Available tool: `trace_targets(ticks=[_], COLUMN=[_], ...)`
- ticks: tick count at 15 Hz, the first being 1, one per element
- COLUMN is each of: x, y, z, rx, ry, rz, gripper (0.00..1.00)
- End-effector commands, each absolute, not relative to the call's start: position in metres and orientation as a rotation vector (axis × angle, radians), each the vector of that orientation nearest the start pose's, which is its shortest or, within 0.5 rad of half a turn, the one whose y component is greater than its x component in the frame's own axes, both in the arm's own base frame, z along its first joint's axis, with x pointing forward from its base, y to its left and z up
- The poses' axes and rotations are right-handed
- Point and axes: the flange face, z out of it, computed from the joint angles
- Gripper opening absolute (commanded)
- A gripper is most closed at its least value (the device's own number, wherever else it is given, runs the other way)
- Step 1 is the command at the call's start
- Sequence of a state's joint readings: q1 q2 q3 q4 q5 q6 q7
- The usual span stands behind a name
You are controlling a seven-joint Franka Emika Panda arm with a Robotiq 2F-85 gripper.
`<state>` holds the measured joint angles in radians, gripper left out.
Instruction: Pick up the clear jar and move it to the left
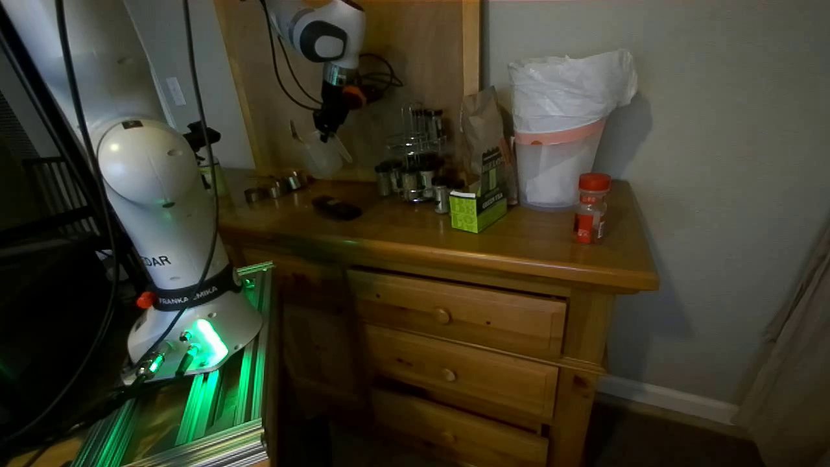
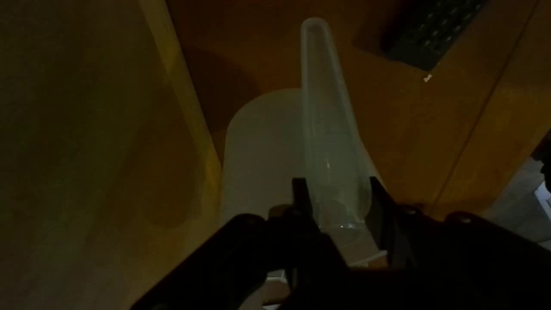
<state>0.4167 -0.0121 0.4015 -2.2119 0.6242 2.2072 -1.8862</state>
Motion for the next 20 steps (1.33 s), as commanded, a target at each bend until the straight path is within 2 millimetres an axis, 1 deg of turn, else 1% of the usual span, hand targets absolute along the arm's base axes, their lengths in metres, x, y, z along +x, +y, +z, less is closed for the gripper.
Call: trace_targets(ticks=[1,3,4,7,9,11,16,20], x=[0.346,0.343,0.340,0.324,0.314,0.307,0.299,0.292], y=[0.404,0.407,0.406,0.403,0.405,0.406,0.405,0.399], z=[0.388,0.387,0.387,0.384,0.379,0.371,0.353,0.341], rx=[1.398,1.397,1.417,1.445,1.440,1.461,1.563,1.671], ry=[3.247,3.248,3.248,3.247,3.259,3.266,3.275,3.277], rz=[0.461,0.458,0.443,0.444,0.450,0.494,0.598,0.573], gripper=[0.35,0.35,0.10,0.10,0.10,0.10,0.10,0.10])
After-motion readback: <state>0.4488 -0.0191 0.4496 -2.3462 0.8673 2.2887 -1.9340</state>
